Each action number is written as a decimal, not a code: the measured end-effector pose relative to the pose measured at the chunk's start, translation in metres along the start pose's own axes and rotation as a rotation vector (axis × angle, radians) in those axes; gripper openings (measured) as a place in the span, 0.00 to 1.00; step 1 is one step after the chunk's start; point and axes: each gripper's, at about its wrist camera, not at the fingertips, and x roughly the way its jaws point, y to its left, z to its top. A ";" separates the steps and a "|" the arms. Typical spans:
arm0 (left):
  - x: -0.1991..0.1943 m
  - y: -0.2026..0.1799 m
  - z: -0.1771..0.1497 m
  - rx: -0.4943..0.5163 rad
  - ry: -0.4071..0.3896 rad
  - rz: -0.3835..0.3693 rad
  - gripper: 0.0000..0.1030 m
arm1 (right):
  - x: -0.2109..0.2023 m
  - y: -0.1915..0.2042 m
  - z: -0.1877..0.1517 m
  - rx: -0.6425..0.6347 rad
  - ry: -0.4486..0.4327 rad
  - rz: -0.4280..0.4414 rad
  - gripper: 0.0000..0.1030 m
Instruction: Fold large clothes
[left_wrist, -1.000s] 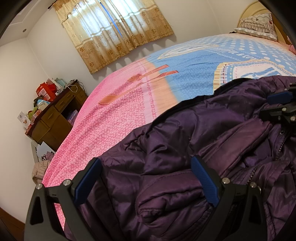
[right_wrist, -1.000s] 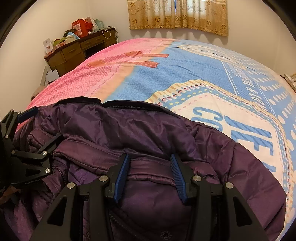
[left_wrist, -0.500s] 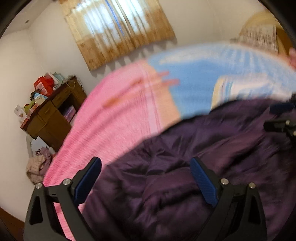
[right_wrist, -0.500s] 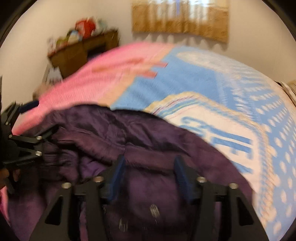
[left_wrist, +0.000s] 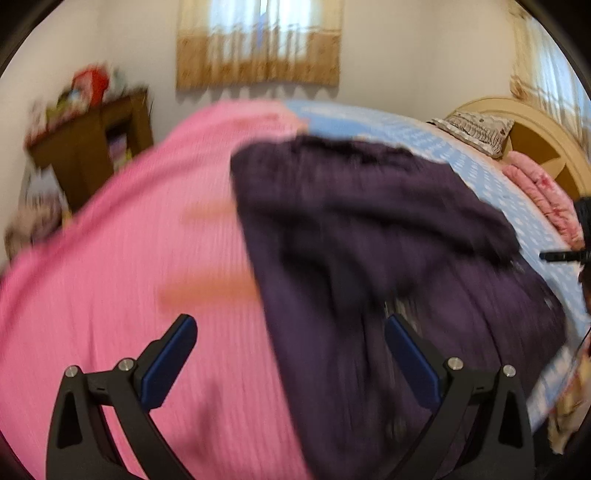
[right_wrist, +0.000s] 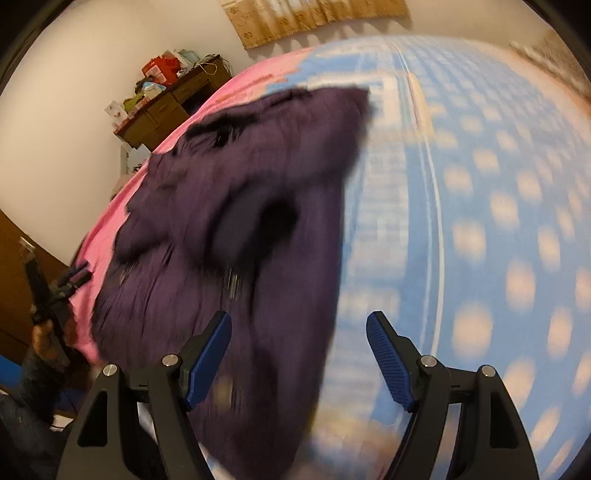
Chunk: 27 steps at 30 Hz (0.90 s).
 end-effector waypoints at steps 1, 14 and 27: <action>-0.003 -0.001 -0.009 -0.011 0.009 -0.019 1.00 | -0.001 -0.003 -0.011 0.022 0.001 0.009 0.74; 0.021 -0.034 -0.053 -0.126 -0.001 -0.182 0.53 | 0.014 0.026 -0.077 0.046 -0.142 0.051 0.48; -0.079 -0.051 -0.039 -0.052 -0.044 -0.285 0.26 | -0.079 0.036 -0.111 0.161 -0.294 0.315 0.24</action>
